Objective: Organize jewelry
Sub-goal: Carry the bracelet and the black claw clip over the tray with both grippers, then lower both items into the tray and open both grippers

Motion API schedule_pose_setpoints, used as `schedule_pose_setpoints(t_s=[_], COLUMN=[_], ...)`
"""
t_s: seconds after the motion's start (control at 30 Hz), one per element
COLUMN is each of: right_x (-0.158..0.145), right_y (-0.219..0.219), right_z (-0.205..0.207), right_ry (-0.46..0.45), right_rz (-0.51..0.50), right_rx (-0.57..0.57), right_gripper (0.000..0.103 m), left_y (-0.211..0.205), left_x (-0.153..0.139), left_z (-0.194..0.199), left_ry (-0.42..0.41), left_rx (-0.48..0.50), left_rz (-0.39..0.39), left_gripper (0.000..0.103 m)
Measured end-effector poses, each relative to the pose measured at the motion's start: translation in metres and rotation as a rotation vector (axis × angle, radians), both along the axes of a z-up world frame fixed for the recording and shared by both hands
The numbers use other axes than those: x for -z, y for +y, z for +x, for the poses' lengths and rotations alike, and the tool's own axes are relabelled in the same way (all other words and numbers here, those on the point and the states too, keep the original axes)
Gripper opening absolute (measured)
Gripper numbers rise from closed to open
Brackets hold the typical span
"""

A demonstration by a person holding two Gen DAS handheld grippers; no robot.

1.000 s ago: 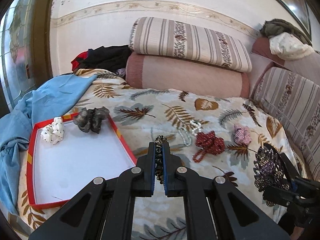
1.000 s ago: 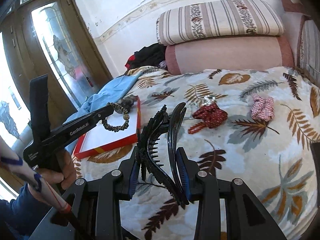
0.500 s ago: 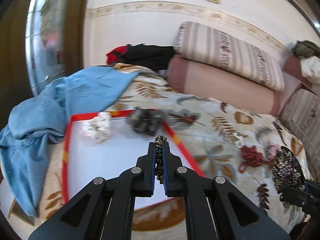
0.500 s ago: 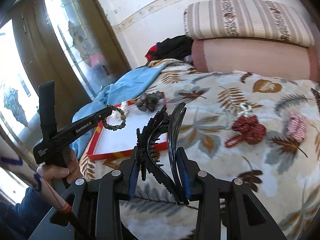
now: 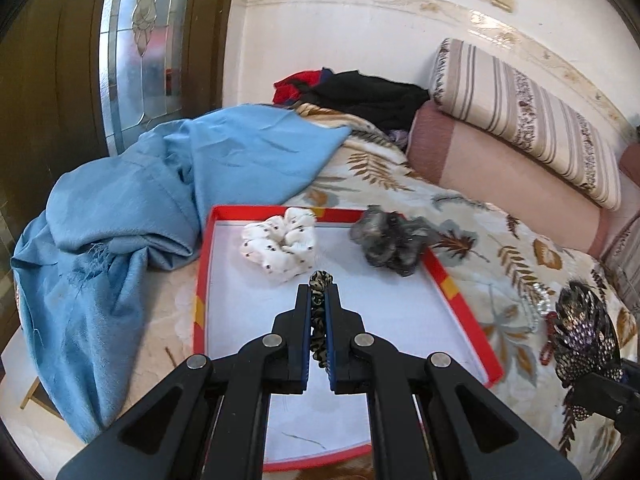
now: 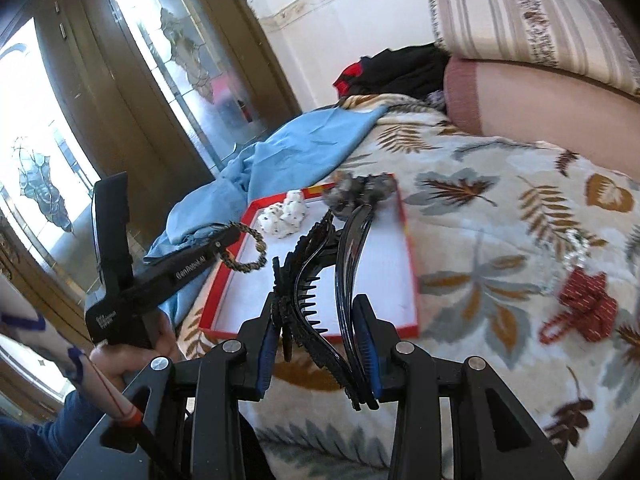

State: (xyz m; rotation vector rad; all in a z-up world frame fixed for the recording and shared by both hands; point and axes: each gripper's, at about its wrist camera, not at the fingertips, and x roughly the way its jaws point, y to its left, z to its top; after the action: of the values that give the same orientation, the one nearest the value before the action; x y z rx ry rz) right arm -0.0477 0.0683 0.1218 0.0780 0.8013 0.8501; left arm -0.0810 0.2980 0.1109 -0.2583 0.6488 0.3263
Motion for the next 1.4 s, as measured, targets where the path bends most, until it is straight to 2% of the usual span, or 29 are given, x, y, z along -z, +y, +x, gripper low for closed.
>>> schedule_pose_setpoints(t_s=[0.43, 1.4], right_x=[0.030, 0.070], right_y=[0.071, 0.129], right_z=[0.051, 0.110], right_ry=[0.068, 0.150], right_rz=[-0.071, -0.167], right_rx=[-0.041, -0.037], right_gripper=[0.039, 0.040], left_y=[0.029, 0.050], left_x=[0.019, 0.052], left_z=[0.024, 0.043], left_ry=[0.075, 0.138], left_rx=[-0.059, -0.081], left_rz=[0.002, -0.018], left_gripper=[0.006, 0.006])
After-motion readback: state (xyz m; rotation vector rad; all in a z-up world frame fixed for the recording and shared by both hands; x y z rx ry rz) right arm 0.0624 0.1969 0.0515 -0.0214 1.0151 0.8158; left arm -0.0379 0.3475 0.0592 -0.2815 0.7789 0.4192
